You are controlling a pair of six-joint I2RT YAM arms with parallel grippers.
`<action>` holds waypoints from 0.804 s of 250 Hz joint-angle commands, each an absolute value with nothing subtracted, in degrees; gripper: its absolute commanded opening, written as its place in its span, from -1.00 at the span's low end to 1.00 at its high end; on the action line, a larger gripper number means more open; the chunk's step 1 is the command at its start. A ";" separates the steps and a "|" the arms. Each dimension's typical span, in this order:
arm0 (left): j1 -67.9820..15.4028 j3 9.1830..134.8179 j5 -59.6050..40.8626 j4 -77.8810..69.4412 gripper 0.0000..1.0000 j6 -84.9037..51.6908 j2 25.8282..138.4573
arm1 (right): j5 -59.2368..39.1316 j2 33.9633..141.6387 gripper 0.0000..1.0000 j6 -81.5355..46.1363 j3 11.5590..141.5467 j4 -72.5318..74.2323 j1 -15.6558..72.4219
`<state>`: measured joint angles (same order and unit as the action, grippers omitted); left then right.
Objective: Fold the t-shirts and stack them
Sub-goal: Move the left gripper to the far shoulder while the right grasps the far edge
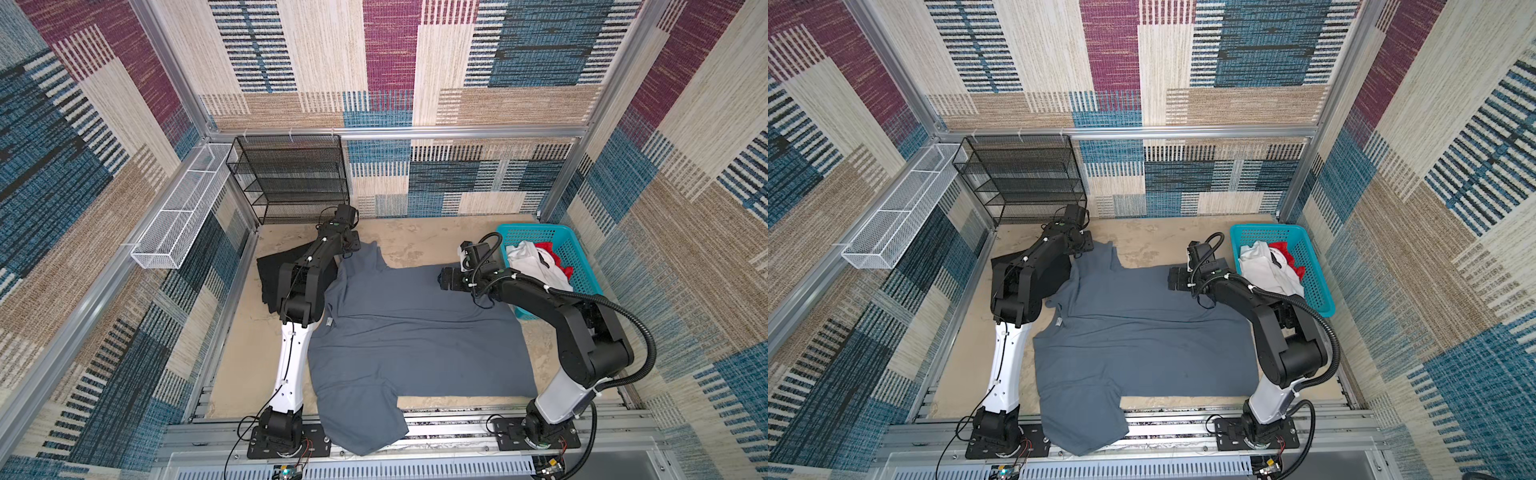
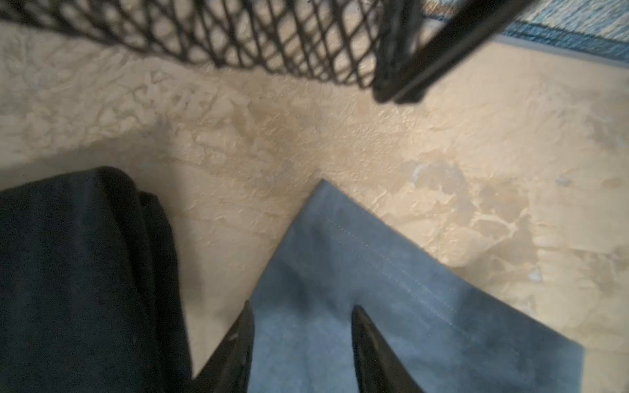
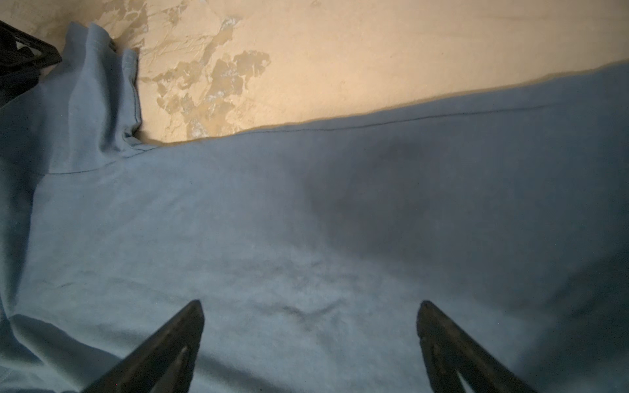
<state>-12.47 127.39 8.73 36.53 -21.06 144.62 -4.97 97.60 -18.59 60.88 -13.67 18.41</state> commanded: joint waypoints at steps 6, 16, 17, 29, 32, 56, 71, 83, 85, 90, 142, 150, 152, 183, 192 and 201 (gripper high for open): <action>-12.39 130.24 7.43 42.02 -0.04 -22.19 146.89 | -5.81 97.95 0.96 -18.35 61.51 -12.02 18.37; -12.39 130.75 7.02 43.01 -0.07 -22.53 147.52 | -5.80 97.82 0.96 -18.24 61.35 -12.04 18.28; -12.39 130.76 6.98 43.04 -0.08 -22.60 147.50 | -5.80 97.82 0.96 -18.26 61.39 -12.04 18.28; -12.39 130.20 6.54 43.35 -0.10 -23.25 147.49 | -5.80 97.57 0.96 -18.06 61.35 -12.28 18.10; -12.39 129.93 6.44 43.33 -0.10 -23.41 147.37 | -5.84 97.55 0.96 -18.09 61.35 -12.38 18.04; -12.39 127.28 5.81 41.55 -0.32 -24.14 146.31 | -5.96 96.61 0.96 -17.95 60.83 -12.36 17.69; -12.39 125.89 5.43 40.43 -0.51 -24.52 145.37 | -5.99 95.97 0.96 -17.89 60.61 -12.35 17.50; -12.39 124.87 4.40 39.12 -0.62 -24.24 144.47 | -6.04 95.59 0.96 -17.88 60.54 -12.59 17.38; -12.39 124.75 4.18 38.89 -0.64 -24.25 144.27 | -6.06 95.55 0.96 -17.87 60.49 -12.62 17.33; -12.39 124.22 3.76 38.24 -0.69 -24.26 143.73 | -6.11 95.35 0.96 -17.86 60.38 -12.65 17.31; -12.48 117.95 4.25 33.62 -1.00 -23.32 135.16 | -5.80 94.05 0.96 -18.00 59.50 -11.89 16.54; -12.48 116.39 5.00 32.89 -1.00 -22.99 133.24 | -6.00 94.39 0.96 -18.07 59.63 -11.71 15.82; -12.48 115.98 5.10 32.77 -1.00 -22.89 132.71 | -6.05 94.44 0.96 -18.16 59.67 -11.72 15.60; -12.48 107.63 9.25 29.49 -1.00 -21.76 123.85 | -6.01 95.97 0.95 -18.37 60.77 -11.40 11.87; -12.41 105.03 10.88 28.42 -1.00 -21.46 121.29 | -5.19 96.60 0.95 -17.85 61.38 -11.40 11.10; -12.35 102.78 12.48 27.92 -1.00 -21.37 118.98 | -4.16 97.43 0.95 -17.24 62.23 -11.48 10.53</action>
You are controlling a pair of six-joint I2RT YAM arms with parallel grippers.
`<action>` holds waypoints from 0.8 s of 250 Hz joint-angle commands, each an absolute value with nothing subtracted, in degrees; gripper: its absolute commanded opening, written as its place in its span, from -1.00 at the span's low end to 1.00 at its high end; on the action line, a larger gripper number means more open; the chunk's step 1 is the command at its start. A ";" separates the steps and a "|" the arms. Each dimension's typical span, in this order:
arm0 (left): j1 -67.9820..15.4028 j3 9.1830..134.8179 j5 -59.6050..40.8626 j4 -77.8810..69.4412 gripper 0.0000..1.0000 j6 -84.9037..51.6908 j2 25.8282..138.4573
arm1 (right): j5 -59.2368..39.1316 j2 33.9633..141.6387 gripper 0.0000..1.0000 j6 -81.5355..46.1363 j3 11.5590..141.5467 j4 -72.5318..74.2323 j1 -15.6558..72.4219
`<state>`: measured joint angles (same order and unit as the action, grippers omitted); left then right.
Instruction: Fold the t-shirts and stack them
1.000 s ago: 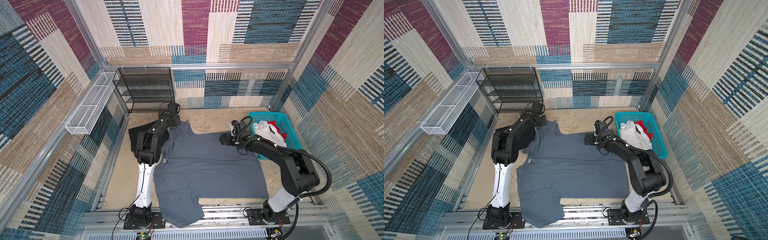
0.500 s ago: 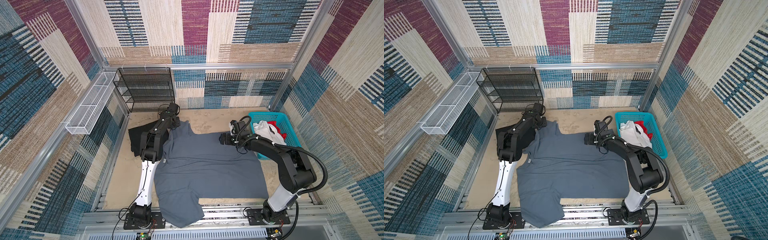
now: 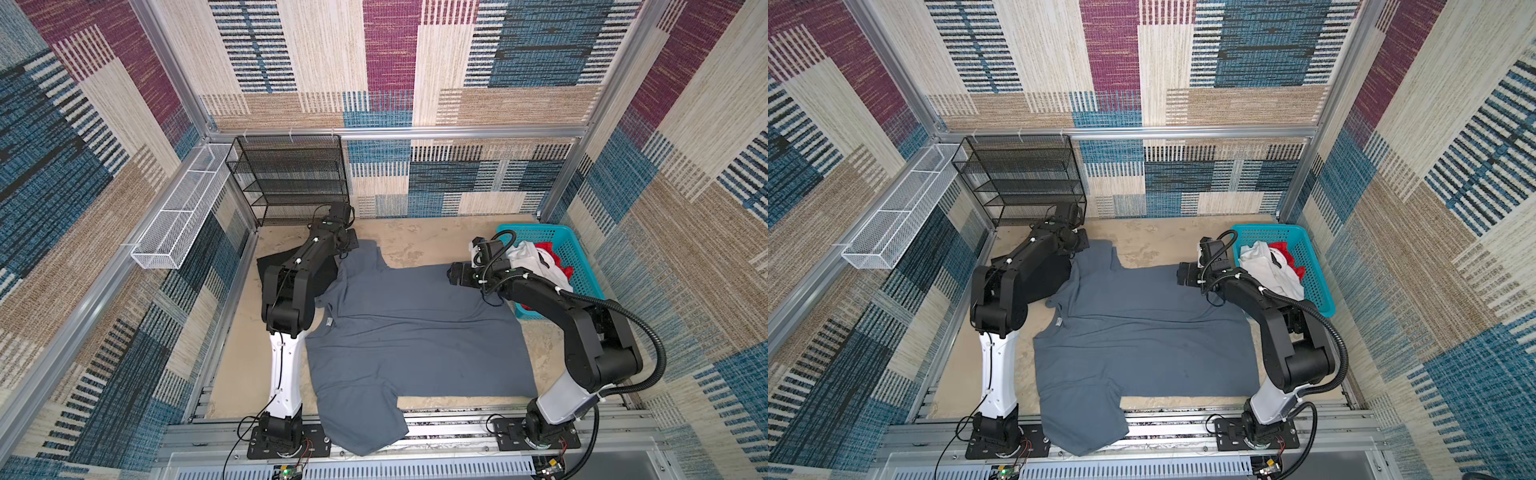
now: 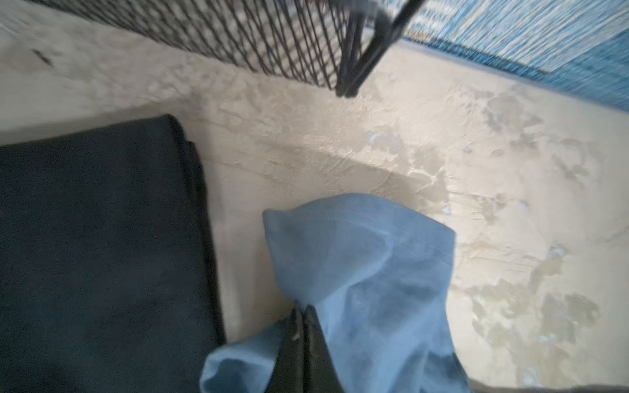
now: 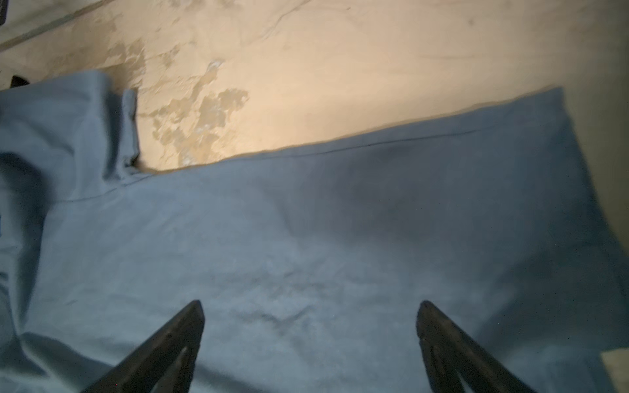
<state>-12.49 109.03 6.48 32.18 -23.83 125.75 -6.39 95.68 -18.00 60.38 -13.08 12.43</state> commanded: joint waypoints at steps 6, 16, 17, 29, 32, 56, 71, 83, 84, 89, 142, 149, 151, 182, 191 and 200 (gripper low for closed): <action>-12.23 101.50 13.41 27.65 -1.00 -21.28 117.65 | -3.38 98.08 0.95 -16.90 62.94 -11.68 10.19; -11.92 99.65 14.58 27.43 -1.00 -21.10 115.82 | -2.04 99.44 0.95 -16.32 64.44 -12.20 9.57; -11.89 99.48 14.67 27.42 -1.00 -21.05 115.66 | -1.94 99.51 0.95 -16.29 64.61 -12.25 9.49; -11.29 97.55 15.67 26.96 -1.00 -20.88 114.01 | -0.88 101.26 0.94 -15.77 66.38 -12.50 8.83; -11.13 97.10 15.91 26.64 -1.00 -20.76 113.72 | -0.62 101.67 0.94 -15.64 66.77 -12.41 8.67; -9.37 94.53 15.89 25.29 -1.00 -20.89 111.96 | 0.13 105.73 0.85 -15.04 70.94 -13.07 7.32; -8.30 93.69 16.00 24.28 -1.00 -21.14 111.36 | 0.94 108.32 0.77 -14.99 73.57 -13.33 6.87; -7.46 93.26 16.00 23.37 -1.00 -21.14 110.94 | 1.64 110.57 0.70 -14.87 75.94 -13.74 6.86; -7.38 93.25 16.00 23.37 -1.00 -21.16 110.93 | 1.70 110.79 0.70 -14.91 76.11 -13.77 6.86; -7.03 93.36 15.85 23.10 -1.00 -21.23 110.87 | 1.96 111.80 0.67 -14.87 77.12 -14.07 6.86; -4.70 97.12 10.92 23.60 -1.00 -20.28 113.07 | 1.00 121.99 0.53 -13.67 88.98 -15.20 6.88; -4.66 97.36 10.29 23.56 -1.00 -20.24 113.44 | 0.97 123.23 0.52 -13.70 90.48 -15.20 6.86; -4.66 97.38 10.20 23.56 -1.00 -20.22 113.61 | 1.03 123.58 0.52 -13.69 90.91 -15.31 6.86; -4.49 97.57 8.76 22.87 -1.00 -20.00 114.44 | 0.61 129.12 0.50 -13.37 98.15 -16.88 6.86; -4.48 97.51 8.46 22.57 -1.00 -20.04 114.61 | 0.35 130.66 0.46 -12.98 100.12 -17.42 6.86; -4.48 97.56 8.14 22.46 -1.00 -20.04 114.77 | 0.65 132.10 0.43 -13.00 102.18 -18.22 6.86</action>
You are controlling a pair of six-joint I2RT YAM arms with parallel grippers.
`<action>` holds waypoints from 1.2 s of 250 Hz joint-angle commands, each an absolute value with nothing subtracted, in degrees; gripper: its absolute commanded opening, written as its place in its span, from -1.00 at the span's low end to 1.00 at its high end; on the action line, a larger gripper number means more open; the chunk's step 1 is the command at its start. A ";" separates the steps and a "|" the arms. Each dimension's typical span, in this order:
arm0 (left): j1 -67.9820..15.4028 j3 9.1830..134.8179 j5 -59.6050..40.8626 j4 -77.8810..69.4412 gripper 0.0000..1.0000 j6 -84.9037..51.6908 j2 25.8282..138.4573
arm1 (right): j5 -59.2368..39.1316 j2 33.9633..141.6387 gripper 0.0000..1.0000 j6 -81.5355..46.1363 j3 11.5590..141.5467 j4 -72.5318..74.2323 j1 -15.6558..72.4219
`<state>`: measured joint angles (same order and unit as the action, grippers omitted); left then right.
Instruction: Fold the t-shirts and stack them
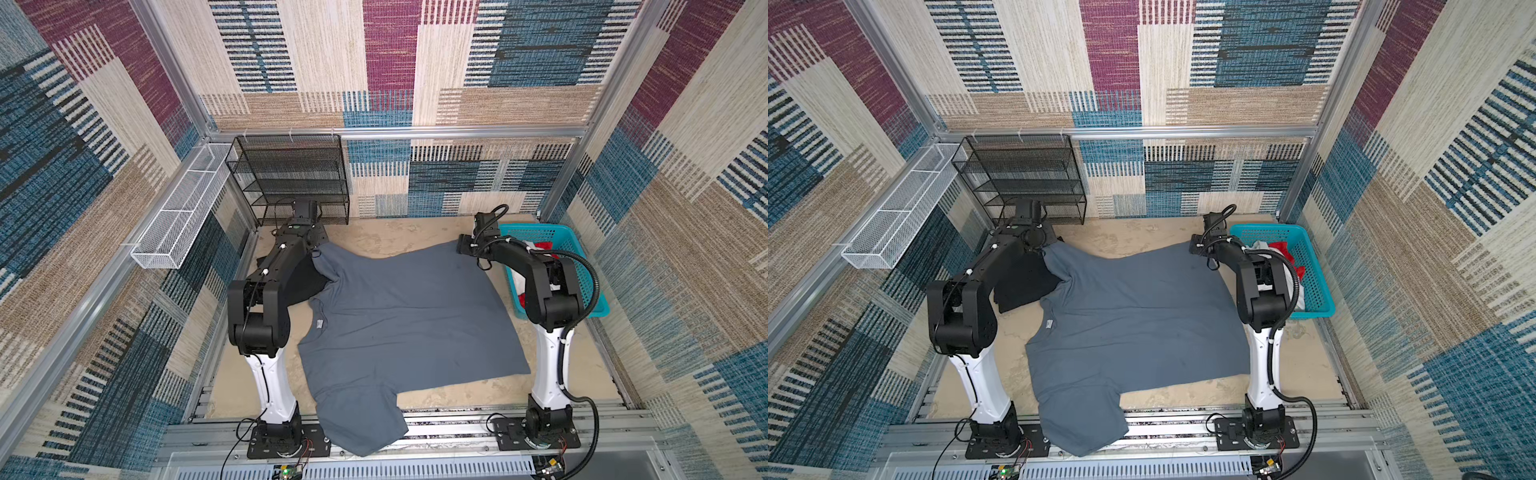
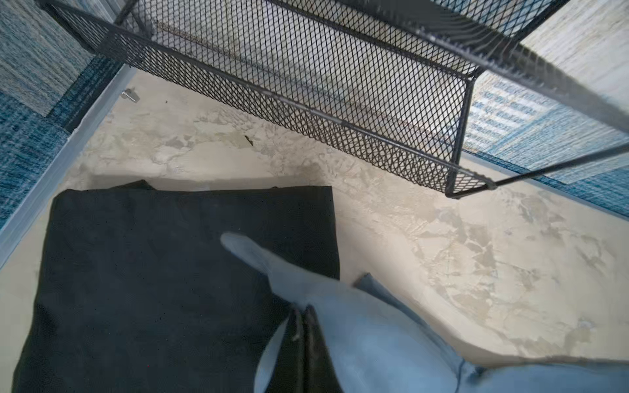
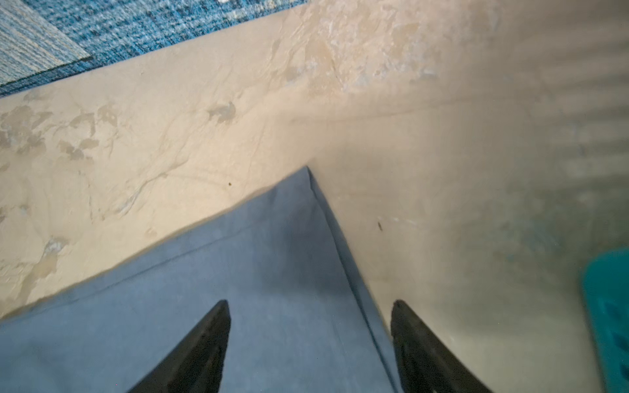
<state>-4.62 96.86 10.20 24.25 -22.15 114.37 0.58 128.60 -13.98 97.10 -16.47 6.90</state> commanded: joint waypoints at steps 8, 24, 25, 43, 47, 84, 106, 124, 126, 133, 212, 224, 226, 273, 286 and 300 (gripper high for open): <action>-4.42 97.73 7.92 22.37 -1.00 -20.04 114.87 | 0.88 133.23 0.41 -12.82 103.79 -18.74 6.86; -4.39 97.73 7.45 22.19 -1.00 -20.00 114.96 | 0.91 135.39 0.39 -12.52 106.92 -19.64 6.86; -4.39 97.73 7.42 22.21 -1.00 -19.97 115.01 | 0.91 135.39 0.39 -12.52 106.92 -19.64 6.86; -4.39 97.81 7.30 22.13 -1.00 -19.91 115.07 | 0.57 138.26 0.29 -12.32 111.37 -22.49 6.86; -4.35 97.82 7.44 22.10 -1.00 -19.89 115.12 | 0.53 138.96 0.27 -12.34 112.42 -23.28 6.86; -4.22 97.92 7.04 22.13 -1.00 -19.86 114.96 | -1.11 143.03 0.18 -12.24 117.81 -27.11 6.86; -4.22 98.27 6.84 22.36 -1.00 -19.95 115.08 | -1.66 144.10 -0.12 -12.22 119.38 -28.80 6.86; -4.22 98.43 6.68 22.46 -1.00 -19.99 115.12 | -2.25 144.16 -0.36 -12.15 119.62 -29.27 6.86; -4.22 98.44 6.61 22.47 -1.00 -20.00 115.13 | -2.32 144.15 -0.38 -12.18 119.55 -29.27 6.86; -4.22 98.50 6.53 22.36 -1.00 -20.04 115.14 | -2.50 143.98 -0.46 -12.16 119.45 -29.12 6.86; -4.22 102.05 4.56 24.32 -1.00 -19.48 116.63 | -0.01 139.09 -1.00 -11.42 118.82 -27.16 6.70; -4.22 102.83 3.69 24.35 -1.00 -18.78 116.73 | 0.00 137.41 -1.00 -11.42 118.23 -26.32 6.43; -4.22 102.96 3.56 24.39 -1.00 -18.69 116.81 | 0.00 136.97 -1.00 -11.48 118.09 -26.10 6.30; -4.22 108.71 0.46 26.04 -1.00 -16.29 118.47 | -1.82 131.68 -1.00 -12.19 117.44 -24.98 4.28; -4.22 110.43 -0.25 26.58 -1.00 -15.76 119.06 | -1.55 130.39 -1.00 -12.48 117.09 -24.83 3.65; -4.22 112.20 -1.38 26.84 -1.00 -15.08 119.82 | -1.16 128.96 -1.00 -12.31 116.59 -24.61 3.10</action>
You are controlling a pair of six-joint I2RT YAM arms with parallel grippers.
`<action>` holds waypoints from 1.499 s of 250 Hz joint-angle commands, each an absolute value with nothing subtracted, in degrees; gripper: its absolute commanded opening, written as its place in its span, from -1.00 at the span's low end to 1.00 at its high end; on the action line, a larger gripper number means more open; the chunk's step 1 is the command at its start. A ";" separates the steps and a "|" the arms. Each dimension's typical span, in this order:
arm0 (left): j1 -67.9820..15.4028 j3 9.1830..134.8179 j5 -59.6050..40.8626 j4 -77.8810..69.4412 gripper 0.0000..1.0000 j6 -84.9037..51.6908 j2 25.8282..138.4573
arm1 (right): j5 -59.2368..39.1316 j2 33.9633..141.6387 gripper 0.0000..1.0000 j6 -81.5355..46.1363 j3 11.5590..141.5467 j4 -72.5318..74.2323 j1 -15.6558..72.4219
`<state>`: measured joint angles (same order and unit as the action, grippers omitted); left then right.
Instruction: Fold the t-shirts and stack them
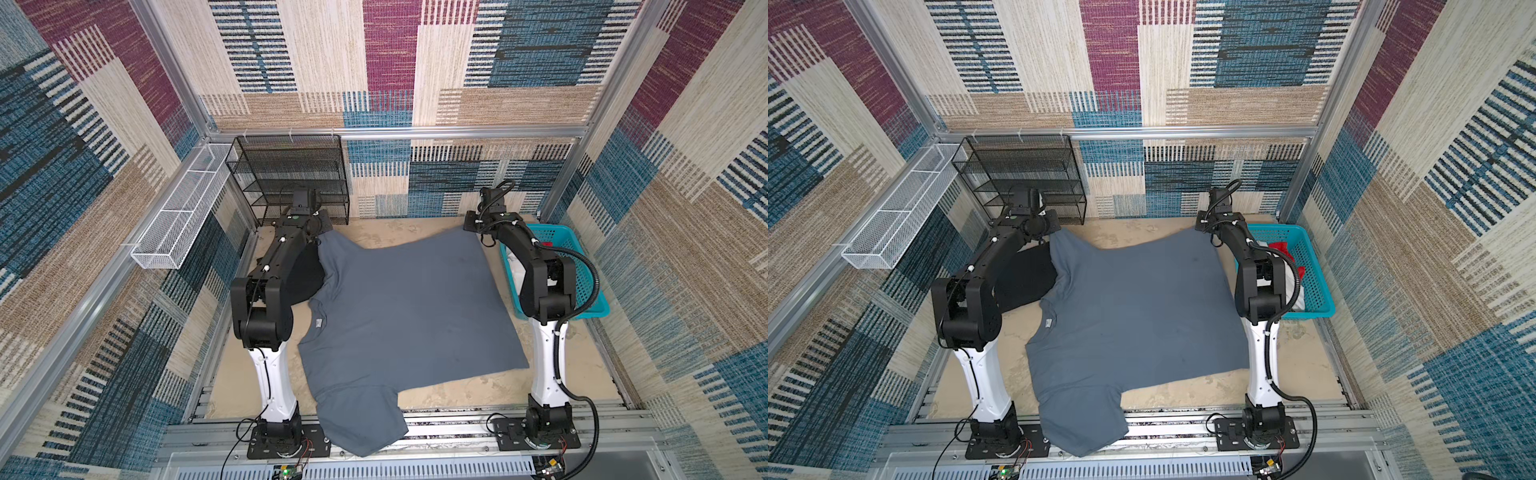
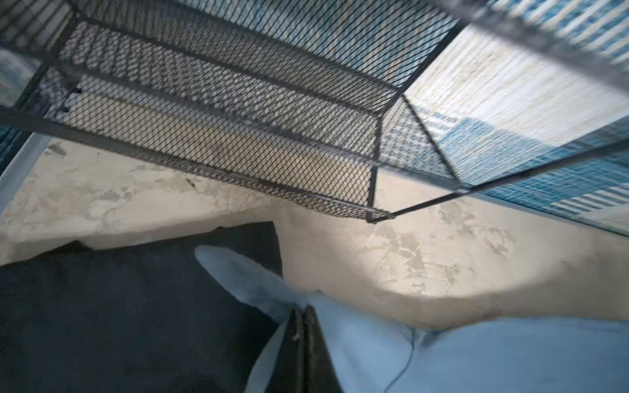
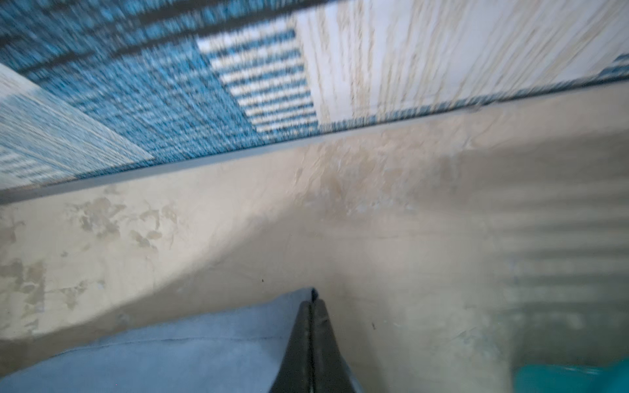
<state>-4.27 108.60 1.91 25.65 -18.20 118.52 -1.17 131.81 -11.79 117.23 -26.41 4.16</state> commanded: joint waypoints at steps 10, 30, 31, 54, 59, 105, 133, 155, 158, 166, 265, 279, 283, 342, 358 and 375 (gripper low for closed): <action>-4.22 113.36 -1.66 27.28 -1.00 -14.64 120.30 | -0.97 128.24 -1.00 -12.35 116.42 -24.61 2.78; -4.22 115.36 -1.19 28.09 -1.00 -14.16 120.94 | -0.69 126.81 -1.00 -12.05 115.34 -23.69 2.46; -4.22 115.42 -1.12 28.15 -1.00 -14.15 120.94 | -0.70 126.73 -1.00 -12.11 115.25 -23.66 2.46; -4.26 115.06 0.21 28.48 -1.00 -14.37 119.94 | -1.87 126.56 -1.00 -12.21 114.75 -23.80 2.46; -4.23 114.48 0.51 28.47 -1.00 -14.54 119.27 | -2.22 126.44 -1.00 -12.33 114.53 -23.82 2.46; -4.22 103.02 5.30 26.11 -1.00 -17.89 109.63 | -2.08 121.86 -1.00 -12.46 107.49 -20.26 2.47; -4.22 96.06 3.51 24.81 -1.00 -19.19 103.98 | -0.18 117.70 -1.00 -11.81 101.30 -18.15 2.46; -4.22 89.98 2.60 22.93 -1.00 -20.92 99.52 | 2.15 112.93 -1.00 -11.32 93.92 -14.79 2.46; -4.22 89.21 2.51 22.82 -1.00 -21.20 98.91 | 2.42 112.22 -1.00 -11.20 92.88 -14.30 2.46; -4.26 87.39 2.12 22.53 -1.00 -21.88 97.47 | 3.38 110.53 -1.00 -10.95 90.38 -12.91 2.46; -4.38 65.21 1.10 24.64 -1.00 -28.95 78.74 | 8.06 98.61 -1.00 -9.53 72.86 -6.88 2.46; -4.39 62.40 1.33 25.41 -1.00 -29.67 76.37 | 8.31 97.45 -1.00 -9.72 70.69 -6.03 2.46; -4.39 61.47 1.18 25.32 -1.00 -29.86 75.67 | 8.24 97.03 -1.00 -9.72 69.87 -5.69 2.46; -5.06 48.43 -2.50 24.14 -1.00 -34.66 67.36 | 8.32 94.27 -1.00 -10.66 63.11 -3.57 2.50; -6.37 44.30 -3.49 22.91 -1.00 -36.69 64.99 | 9.64 93.41 -1.00 -11.06 61.00 -2.61 2.46; -8.63 39.84 -3.97 21.50 -1.00 -38.23 62.64 | 10.49 92.51 -1.00 -11.25 58.97 -1.14 2.46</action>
<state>-6.13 45.34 -1.41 24.16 -32.95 65.76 7.57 94.11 -10.33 61.49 -5.65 2.52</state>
